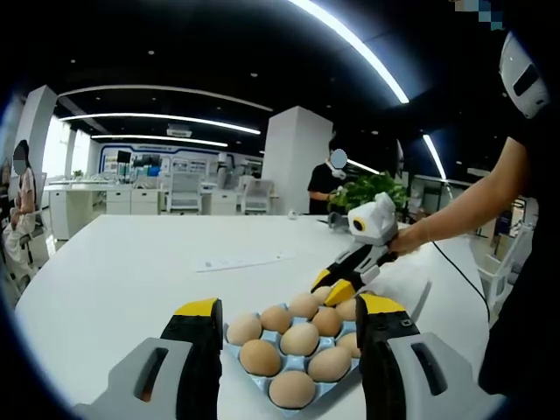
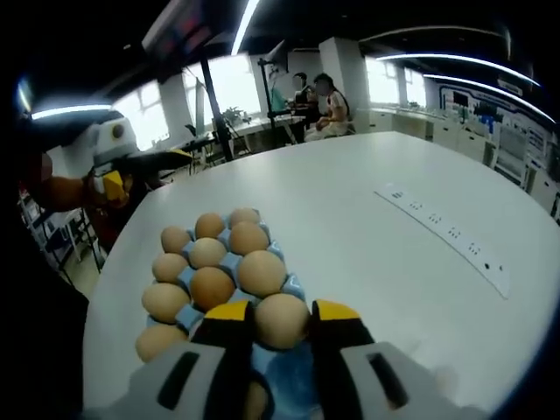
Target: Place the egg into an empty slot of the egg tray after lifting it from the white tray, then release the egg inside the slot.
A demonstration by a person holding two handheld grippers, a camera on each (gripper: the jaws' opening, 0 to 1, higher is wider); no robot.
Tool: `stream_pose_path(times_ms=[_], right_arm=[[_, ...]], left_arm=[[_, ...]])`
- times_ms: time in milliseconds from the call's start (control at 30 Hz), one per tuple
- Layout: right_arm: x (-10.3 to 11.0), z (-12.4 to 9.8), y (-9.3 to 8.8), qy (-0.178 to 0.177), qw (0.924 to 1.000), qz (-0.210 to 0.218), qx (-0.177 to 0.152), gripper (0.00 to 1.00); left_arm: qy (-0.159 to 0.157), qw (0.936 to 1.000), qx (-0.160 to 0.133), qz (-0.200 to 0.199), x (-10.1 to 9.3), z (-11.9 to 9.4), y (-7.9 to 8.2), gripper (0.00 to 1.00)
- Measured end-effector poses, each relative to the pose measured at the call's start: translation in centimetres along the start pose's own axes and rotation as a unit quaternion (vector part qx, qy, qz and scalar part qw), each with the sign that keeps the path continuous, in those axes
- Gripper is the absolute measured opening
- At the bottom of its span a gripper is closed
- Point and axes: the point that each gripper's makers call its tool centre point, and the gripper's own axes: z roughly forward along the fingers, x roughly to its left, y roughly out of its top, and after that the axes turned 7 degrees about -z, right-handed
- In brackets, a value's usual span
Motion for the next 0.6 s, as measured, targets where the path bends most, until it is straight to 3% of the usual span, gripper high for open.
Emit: stream_pose_path(times_ms=[200,600], right_arm=[[0.0,-0.4,0.1,-0.017,0.9998,-0.007,-0.01,0.28],[-0.4,-3.0,-0.5,-0.052,0.9972,0.024,-0.048,0.31]], left_arm=[[0.0,1.0,-0.001,0.002,-0.1,0.0,0.1,0.62],[-0.002,1.0,0.0,0.005,-0.2,0.3,0.2,0.62]])
